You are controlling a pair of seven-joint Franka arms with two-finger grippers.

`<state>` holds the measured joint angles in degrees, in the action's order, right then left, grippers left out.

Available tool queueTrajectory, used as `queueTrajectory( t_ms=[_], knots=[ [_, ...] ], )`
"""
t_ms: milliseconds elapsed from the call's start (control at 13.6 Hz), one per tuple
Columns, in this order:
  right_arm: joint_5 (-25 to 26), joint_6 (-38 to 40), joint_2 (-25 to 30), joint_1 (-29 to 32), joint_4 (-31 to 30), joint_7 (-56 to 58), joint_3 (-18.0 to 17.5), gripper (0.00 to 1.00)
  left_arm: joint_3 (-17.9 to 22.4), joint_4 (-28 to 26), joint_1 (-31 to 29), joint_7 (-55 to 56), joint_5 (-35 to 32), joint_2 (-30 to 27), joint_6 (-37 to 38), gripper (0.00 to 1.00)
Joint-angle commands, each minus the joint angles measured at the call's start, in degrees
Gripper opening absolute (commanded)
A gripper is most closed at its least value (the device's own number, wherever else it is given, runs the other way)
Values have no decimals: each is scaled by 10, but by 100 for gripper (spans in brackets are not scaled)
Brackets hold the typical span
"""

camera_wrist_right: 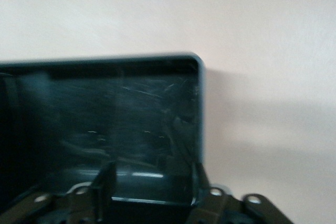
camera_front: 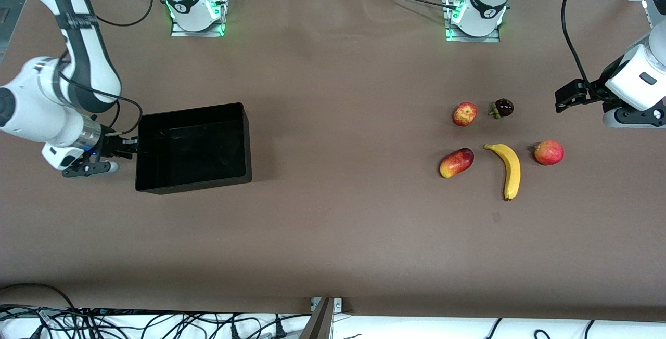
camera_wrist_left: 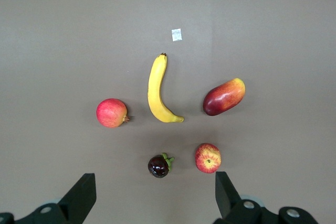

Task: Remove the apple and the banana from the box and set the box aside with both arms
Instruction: 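Set the box down and hold the right gripper at its rim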

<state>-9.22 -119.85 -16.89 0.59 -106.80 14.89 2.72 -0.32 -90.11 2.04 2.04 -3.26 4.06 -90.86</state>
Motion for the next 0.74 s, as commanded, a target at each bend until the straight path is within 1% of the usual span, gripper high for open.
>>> queueTrajectory(
  t_ms=[0,147,221,294,368,515,662],
  knots=[
    [42,120,32,-29,89,-64,-1,100,0,16,2,-6,-10,6,11,100],
    [80,223,55,-52,155,-111,-3,100,0,16,2,-5,-10,6,11,100],
    [83,276,72,-56,183,-122,-9,100,0,16,2,-5,-10,6,11,100],
    [83,299,93,-56,189,-124,-10,100,0,16,2,-5,-10,6,11,100],
    [83,306,112,-56,189,-120,-11,100,0,16,2,-5,-10,6,11,100],
    [82,307,118,-55,201,-115,-7,100,0,16,2,-5,-10,6,11,100],
    [81,329,115,-54,215,-113,-6,100,0,16,2,-5,-10,6,12,100]
  ],
)
